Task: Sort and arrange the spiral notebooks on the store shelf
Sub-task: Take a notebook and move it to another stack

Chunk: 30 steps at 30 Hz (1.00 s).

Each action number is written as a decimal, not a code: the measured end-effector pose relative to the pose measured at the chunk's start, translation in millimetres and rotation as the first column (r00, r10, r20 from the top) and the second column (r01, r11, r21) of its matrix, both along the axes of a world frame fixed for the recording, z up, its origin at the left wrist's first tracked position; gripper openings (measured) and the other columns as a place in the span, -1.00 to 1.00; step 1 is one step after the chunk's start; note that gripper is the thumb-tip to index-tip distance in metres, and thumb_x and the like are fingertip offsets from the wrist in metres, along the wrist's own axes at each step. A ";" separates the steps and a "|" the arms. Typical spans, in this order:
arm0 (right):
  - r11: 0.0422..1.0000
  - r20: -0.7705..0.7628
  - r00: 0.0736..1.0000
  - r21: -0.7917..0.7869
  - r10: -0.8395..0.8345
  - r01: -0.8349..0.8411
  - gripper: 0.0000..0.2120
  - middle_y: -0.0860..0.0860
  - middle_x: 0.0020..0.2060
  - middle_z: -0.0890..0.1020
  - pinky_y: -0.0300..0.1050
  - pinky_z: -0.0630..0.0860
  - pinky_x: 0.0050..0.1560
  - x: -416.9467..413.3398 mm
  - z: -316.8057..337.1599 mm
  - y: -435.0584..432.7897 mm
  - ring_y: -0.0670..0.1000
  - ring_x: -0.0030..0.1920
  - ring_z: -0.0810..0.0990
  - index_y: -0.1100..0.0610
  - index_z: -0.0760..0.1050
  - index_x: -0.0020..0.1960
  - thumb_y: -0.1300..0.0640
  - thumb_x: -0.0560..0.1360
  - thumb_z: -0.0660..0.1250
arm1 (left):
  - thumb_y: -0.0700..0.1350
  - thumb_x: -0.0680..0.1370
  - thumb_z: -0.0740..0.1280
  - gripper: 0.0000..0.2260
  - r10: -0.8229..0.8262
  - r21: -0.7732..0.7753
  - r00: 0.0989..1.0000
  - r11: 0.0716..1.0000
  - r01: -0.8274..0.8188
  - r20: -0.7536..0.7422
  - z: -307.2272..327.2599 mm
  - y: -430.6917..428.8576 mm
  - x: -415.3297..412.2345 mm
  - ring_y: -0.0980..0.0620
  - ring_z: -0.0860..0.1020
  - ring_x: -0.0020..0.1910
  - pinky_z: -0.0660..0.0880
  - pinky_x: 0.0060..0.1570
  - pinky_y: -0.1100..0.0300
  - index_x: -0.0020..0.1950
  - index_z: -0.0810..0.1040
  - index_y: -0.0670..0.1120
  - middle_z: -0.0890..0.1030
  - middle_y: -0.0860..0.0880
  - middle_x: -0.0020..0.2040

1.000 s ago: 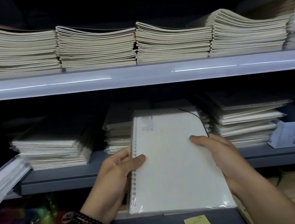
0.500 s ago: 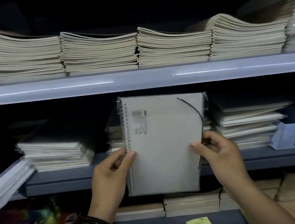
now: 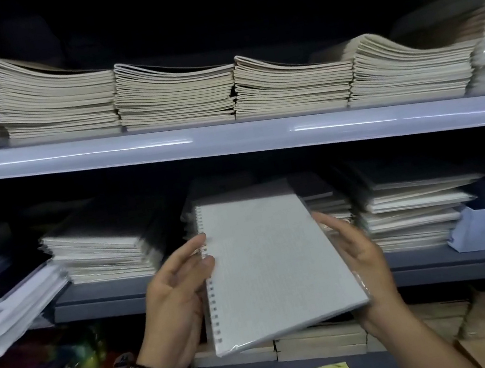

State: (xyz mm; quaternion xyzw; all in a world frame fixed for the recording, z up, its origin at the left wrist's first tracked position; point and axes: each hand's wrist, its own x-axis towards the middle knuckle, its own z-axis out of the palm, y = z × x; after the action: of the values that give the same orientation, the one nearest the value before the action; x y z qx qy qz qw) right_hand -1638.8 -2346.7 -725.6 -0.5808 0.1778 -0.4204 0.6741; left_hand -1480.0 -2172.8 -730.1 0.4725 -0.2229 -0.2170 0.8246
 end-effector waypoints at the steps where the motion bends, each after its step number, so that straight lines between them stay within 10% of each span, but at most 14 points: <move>1: 0.997 -0.035 0.999 0.075 0.034 -0.031 -0.78 0.05 -0.05 0.73 -0.11 0.55 -0.27 0.3 0.9 -0.1 0.03 -0.17 0.67 -0.02 0.66 0.16 0.17 0.59 0.33 | -0.31 0.52 0.39 -0.68 0.001 -0.001 1.000 1.000 -0.001 -0.006 -1.2 -0.6 0.7 -0.01 0.69 -0.04 0.65 -0.12 0.22 0.25 0.64 -0.09 0.70 -0.17 0.12; 4: 0.956 -0.142 0.965 0.231 0.218 -0.182 -0.68 0.14 0.02 0.72 0.04 0.55 -0.07 -0.3 1.3 -0.5 0.14 -0.04 0.70 0.04 0.66 0.15 -0.12 0.58 0.28 | -0.28 0.51 0.39 -0.61 0.047 -0.014 0.999 0.999 -0.047 -0.019 -1.8 -1.3 3.4 -0.08 0.69 0.03 0.63 0.06 0.03 0.31 0.57 -0.01 0.70 -0.16 0.14; 12: 0.966 -0.046 0.977 0.166 0.206 -0.196 -0.62 0.22 0.06 0.70 0.10 0.60 0.09 2.1 -4.1 -4.7 0.22 0.06 0.69 0.14 0.54 0.29 0.31 0.49 0.40 | -0.03 0.56 0.43 -0.61 -0.203 0.163 0.978 0.965 0.207 -0.043 -10.8 4.3 19.5 -0.26 0.60 0.23 0.50 0.26 -0.22 0.35 0.56 -0.14 0.65 -0.19 0.23; 14: 0.973 -0.028 0.986 0.168 0.167 -0.160 -0.62 0.21 0.07 0.70 0.13 0.59 0.14 1.0 -1.6 -7.4 0.23 0.09 0.68 0.13 0.55 0.29 0.31 0.50 0.40 | -0.08 0.56 0.43 -0.72 -0.294 0.254 0.955 0.921 0.295 -0.046 -13.7 6.2 19.5 -0.18 0.66 0.05 0.63 -0.01 -0.09 0.21 0.63 -0.18 0.68 -0.20 0.14; 17: 0.976 -0.023 0.987 0.149 0.161 -0.156 -0.66 0.21 0.07 0.70 0.09 0.62 0.09 1.5 -0.2 -10.1 0.19 0.06 0.70 0.13 0.55 0.28 0.30 0.52 0.37 | -0.21 0.52 0.41 -0.73 -0.305 0.289 0.952 0.909 0.301 -0.032 -19.6 6.5 19.3 -0.20 0.69 -0.08 0.62 -0.33 0.14 0.21 0.59 -0.22 0.69 -0.25 0.11; 24: 0.941 -0.316 0.894 -0.004 0.319 -0.337 -0.54 0.12 -0.02 0.69 -0.02 0.53 -0.45 11.5 -8.2 -4.4 0.28 -0.35 0.59 -0.21 0.43 0.31 0.25 0.56 0.37 | -0.28 0.41 0.47 -0.73 -0.070 0.228 0.997 0.971 0.076 -0.035 -40.2 11.9 33.7 -0.11 0.65 -0.16 0.65 -0.22 0.15 0.11 0.66 -0.24 0.65 -0.35 0.07; 30: 0.962 -0.258 0.933 -0.046 0.250 -0.270 -0.60 0.05 -0.03 0.70 -0.12 0.37 -0.53 59.6 -16.8 19.1 0.20 -0.45 0.50 0.01 0.46 0.28 0.33 0.52 0.40 | -0.23 0.45 0.51 -0.74 0.106 0.304 0.994 0.947 -0.105 0.013 -40.7 37.3 62.3 -0.10 0.58 -0.28 0.56 -0.13 0.05 0.14 0.67 -0.16 0.67 -0.27 0.06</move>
State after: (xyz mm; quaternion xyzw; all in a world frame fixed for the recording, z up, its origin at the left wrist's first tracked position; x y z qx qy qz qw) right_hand -1579.2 -2327.6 -742.4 -0.6743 0.1655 -0.2580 0.6719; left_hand -1417.7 -2135.5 -770.8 0.6046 -0.1599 -0.2049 0.7529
